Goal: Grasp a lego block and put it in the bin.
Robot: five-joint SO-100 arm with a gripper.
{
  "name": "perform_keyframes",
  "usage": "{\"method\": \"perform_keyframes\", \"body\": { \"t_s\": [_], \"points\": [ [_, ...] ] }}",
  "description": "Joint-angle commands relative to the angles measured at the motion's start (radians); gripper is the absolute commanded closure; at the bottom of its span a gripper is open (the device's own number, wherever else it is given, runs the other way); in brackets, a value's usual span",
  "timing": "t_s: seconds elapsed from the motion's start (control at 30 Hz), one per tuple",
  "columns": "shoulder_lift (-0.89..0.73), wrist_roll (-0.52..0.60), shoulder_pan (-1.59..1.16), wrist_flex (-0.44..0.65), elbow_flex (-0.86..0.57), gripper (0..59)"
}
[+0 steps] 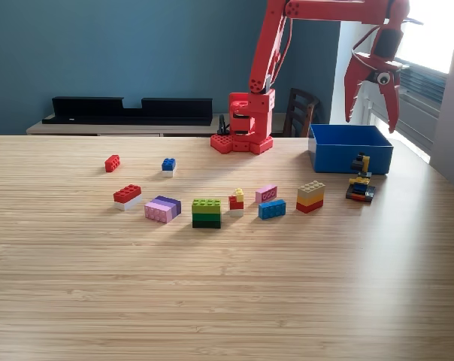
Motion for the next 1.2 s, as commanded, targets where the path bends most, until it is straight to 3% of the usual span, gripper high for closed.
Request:
{"method": "perform_keyframes", "body": {
  "t_s": [0.03, 0.1, 0.13, 0.4, 0.73, 0.93, 1.2],
  "points": [
    [0.023, -0.017, 0.018, 0.055, -0.101, 43.3],
    [0.037, -0.012, 0.032, 0.057, -0.123, 56.7],
    [0.052, -0.002, 0.035, 0.057, -0.124, 58.6],
    [0.291, -0.009, 0.272, 0.054, -0.017, 58.6],
    [0.557, -0.227, 0.916, -0.028, 0.186, 58.6],
    [0.621, -0.255, 1.003, -0.152, 0.411, 58.6],
    [0.637, -0.224, 1.003, -0.175, 0.497, 58.6]
  ]
}}
